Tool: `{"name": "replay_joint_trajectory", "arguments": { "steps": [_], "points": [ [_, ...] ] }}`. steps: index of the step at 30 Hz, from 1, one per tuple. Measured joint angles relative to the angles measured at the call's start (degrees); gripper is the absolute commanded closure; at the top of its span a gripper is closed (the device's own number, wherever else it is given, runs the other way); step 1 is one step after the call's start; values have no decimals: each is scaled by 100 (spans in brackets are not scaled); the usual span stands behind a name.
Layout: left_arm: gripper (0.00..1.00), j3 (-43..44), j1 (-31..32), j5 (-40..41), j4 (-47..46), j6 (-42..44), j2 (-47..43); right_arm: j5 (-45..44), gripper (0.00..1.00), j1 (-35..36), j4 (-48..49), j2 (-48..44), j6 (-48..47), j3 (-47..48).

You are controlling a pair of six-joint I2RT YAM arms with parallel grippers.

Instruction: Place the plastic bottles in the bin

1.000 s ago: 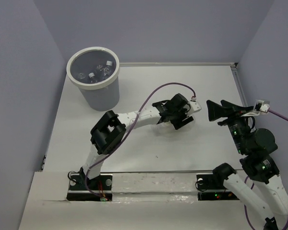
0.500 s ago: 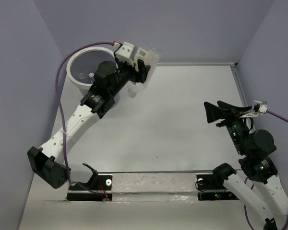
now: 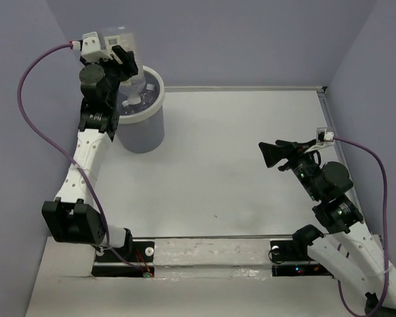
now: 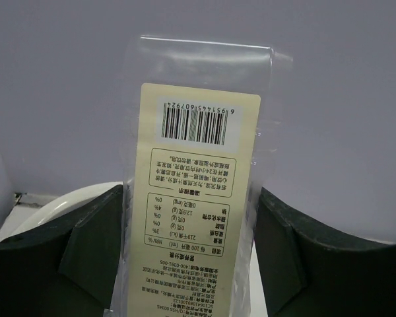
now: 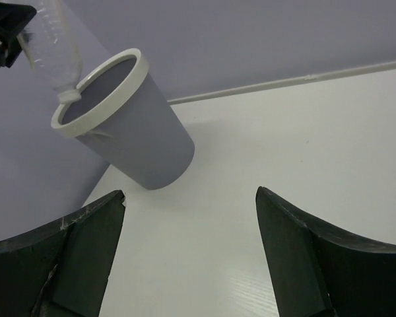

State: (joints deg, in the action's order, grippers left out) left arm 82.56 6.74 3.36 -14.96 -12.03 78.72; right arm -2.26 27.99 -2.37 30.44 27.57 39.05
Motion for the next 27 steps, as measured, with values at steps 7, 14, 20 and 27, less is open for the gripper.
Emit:
{"name": "replay_joint_trajectory", "arguments": {
  "steps": [7,14,20,27],
  "points": [
    [85,-20,-535,201,-127,-94,798,83,15,0,144,70,11,-42],
    [61,-330,-514,310,-745,-44,837,376,15,0,376,310,22,-66],
    [3,-1193,-509,203,-1156,-46,656,516,15,0,459,404,42,-66],
    [1,-1862,-476,140,-1239,-68,125,619,15,0,625,411,125,-66]
  ]
}}
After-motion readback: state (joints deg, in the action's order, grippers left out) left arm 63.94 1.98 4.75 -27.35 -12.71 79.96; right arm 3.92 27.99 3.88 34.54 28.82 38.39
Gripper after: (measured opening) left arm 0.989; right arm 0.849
